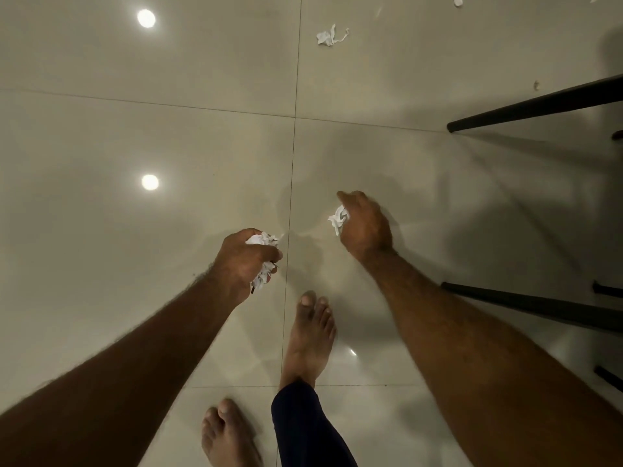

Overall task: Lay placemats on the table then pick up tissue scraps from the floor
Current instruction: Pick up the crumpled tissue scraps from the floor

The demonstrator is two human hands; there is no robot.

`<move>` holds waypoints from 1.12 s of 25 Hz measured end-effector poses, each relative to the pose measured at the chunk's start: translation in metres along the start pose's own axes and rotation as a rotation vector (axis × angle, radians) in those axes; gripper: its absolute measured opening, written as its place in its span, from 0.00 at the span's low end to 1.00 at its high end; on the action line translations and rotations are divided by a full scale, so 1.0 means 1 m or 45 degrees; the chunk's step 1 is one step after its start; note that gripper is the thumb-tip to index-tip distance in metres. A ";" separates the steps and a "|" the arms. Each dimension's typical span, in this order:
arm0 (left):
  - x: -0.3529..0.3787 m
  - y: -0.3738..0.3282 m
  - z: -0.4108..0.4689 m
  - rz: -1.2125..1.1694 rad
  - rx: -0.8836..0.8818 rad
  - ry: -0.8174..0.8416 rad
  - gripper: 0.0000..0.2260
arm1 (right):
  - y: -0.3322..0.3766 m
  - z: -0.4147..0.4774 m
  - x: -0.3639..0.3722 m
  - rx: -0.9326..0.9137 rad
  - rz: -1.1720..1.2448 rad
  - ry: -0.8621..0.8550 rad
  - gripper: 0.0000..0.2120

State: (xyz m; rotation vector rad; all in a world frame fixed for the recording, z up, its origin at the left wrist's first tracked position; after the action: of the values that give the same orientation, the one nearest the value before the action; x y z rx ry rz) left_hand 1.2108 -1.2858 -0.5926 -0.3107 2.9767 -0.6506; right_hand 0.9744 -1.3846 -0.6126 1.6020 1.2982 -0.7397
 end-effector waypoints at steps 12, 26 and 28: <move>0.029 -0.027 0.008 -0.063 0.026 0.027 0.07 | 0.036 -0.006 0.037 -0.304 -0.251 0.238 0.21; 0.078 -0.157 -0.071 -0.682 0.092 -0.013 0.08 | 0.072 0.000 -0.113 0.663 1.475 0.108 0.27; 0.079 -0.185 -0.083 -0.647 0.096 0.012 0.08 | 0.087 0.004 -0.139 0.620 1.495 0.121 0.20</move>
State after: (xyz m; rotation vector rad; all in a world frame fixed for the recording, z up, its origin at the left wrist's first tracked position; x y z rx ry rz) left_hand 1.1573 -1.4340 -0.4425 -1.0784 2.8758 -0.7997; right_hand 1.0218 -1.4474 -0.4689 2.3930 0.0498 -0.2095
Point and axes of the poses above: each hand's wrist, its own z-axis towards the middle knuckle, its own x-axis out of the palm, y = z × x, the point moved 10 cm from there along z, towards the middle knuckle, and after that the axes turned 4 degrees about -z, right-handed, at the moved point
